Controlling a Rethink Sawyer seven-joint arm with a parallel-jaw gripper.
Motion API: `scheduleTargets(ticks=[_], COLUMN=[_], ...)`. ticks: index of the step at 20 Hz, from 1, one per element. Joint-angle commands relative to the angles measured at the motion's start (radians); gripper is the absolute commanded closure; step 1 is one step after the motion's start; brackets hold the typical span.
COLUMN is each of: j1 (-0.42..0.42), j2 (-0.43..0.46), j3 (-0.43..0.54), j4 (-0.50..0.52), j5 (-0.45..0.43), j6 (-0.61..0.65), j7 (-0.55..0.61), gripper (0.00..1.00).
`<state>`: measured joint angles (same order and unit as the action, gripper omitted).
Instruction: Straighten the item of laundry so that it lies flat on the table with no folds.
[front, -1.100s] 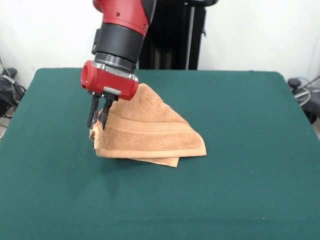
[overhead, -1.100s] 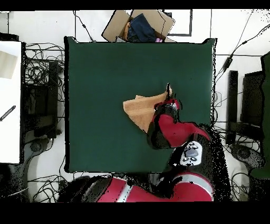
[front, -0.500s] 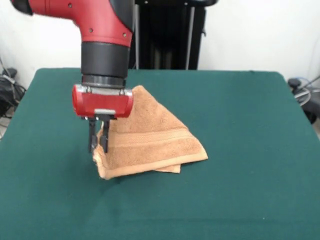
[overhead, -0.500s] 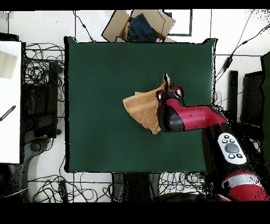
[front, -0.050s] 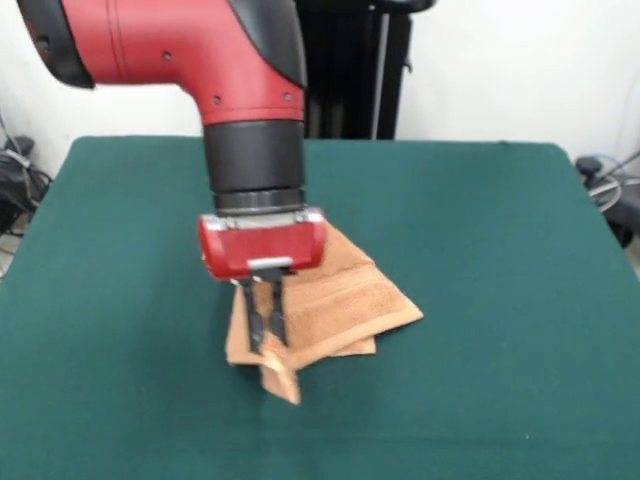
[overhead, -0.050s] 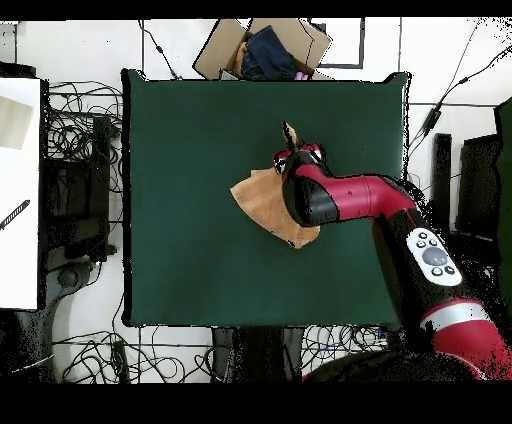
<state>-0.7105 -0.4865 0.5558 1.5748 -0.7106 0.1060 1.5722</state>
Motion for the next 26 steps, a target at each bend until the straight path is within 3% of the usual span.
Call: scheduleTargets(ticks=[1, 10, 26], j1=[-0.034, -0.021, 0.097], j2=[0.059, 0.018, -0.023], j3=[0.242, 0.247, 0.174], j4=[-0.047, -0.020, 0.060], j5=[0.008, -0.013, -0.014], j6=[0.107, 0.107, 0.005], j7=[-0.109, -0.073, 0.068], gripper=[1.00, 1.00, 1.00])
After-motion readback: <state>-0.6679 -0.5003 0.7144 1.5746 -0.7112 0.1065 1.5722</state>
